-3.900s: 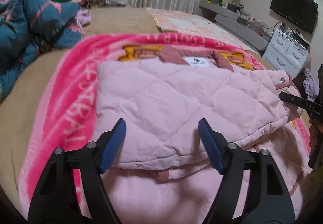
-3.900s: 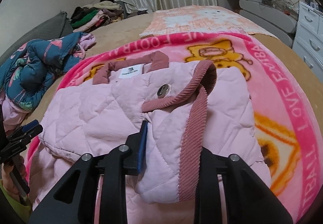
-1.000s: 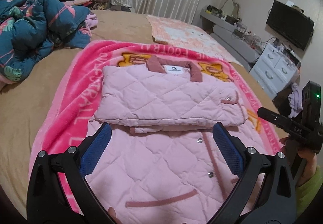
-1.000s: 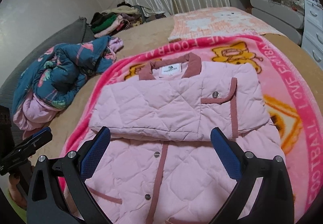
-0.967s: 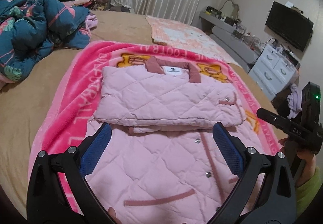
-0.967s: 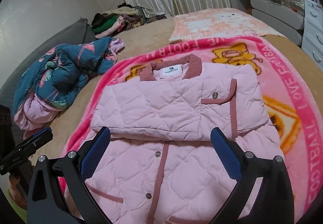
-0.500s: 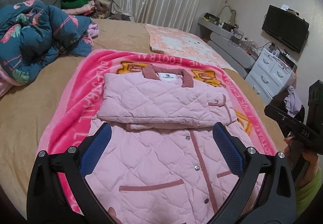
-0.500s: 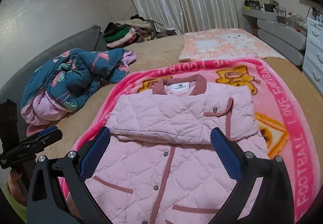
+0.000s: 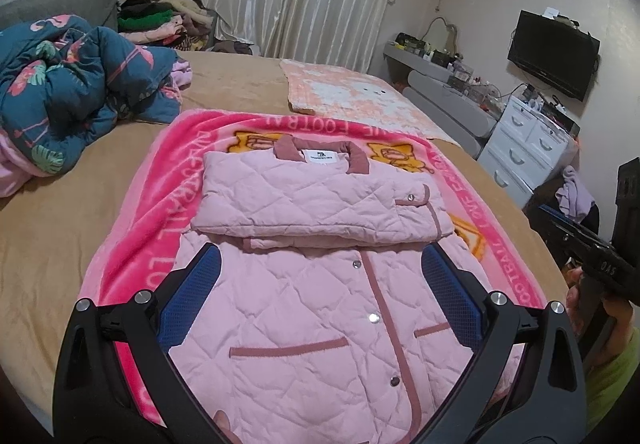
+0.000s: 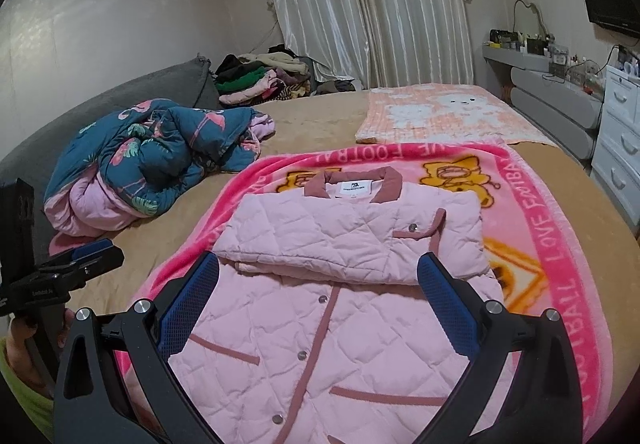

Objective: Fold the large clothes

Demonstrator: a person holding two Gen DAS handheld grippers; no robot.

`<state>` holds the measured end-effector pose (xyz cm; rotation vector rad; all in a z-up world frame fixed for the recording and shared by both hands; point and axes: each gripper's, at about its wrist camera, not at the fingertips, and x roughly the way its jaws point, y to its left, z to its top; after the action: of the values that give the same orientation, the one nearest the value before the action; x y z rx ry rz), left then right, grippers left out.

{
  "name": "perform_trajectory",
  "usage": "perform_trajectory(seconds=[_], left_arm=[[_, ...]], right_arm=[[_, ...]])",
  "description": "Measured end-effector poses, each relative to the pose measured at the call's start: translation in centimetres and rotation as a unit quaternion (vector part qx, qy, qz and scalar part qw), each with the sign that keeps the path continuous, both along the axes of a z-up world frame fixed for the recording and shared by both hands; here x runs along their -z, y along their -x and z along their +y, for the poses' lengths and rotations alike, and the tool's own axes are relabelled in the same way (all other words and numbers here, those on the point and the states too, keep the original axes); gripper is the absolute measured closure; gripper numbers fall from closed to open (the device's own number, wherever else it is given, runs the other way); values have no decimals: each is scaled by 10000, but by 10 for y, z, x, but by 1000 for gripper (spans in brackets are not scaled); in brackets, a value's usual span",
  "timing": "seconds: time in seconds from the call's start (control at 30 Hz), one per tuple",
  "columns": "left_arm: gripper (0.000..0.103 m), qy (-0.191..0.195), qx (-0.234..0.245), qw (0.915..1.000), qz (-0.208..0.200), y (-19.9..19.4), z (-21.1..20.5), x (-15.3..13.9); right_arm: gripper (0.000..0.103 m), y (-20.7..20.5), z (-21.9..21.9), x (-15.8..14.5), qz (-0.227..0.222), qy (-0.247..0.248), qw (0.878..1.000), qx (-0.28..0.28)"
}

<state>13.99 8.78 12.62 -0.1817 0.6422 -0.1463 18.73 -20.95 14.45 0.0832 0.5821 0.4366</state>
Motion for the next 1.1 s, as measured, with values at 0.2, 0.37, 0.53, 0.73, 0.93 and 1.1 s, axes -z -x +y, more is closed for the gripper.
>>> perform_trajectory(seconds=[0.2,0.37,0.53,0.73,0.93,1.1], left_arm=[[9,36,-12,10000,-5,15,-3,9],[9,60,-96,9999,38,22,0,18],[9,14,-199,9998,101,30,1,29],[9,-40,-186,9996,190,41,-3,45],[9,-131,-168,9993,318,53,-10,64],[9,-150,-180,9989,397,59,-12,75]], right_arm=[[4,15,-11,6,31,37,10000,36],[4,26,-21,12,26,77,9999,73],[4,34,-29,21,65,81,9999,106],[4,44,-40,33,61,81,9997,231],[4,49,-48,43,132,64,9996,257],[4,55,-54,53,201,70,9994,262]])
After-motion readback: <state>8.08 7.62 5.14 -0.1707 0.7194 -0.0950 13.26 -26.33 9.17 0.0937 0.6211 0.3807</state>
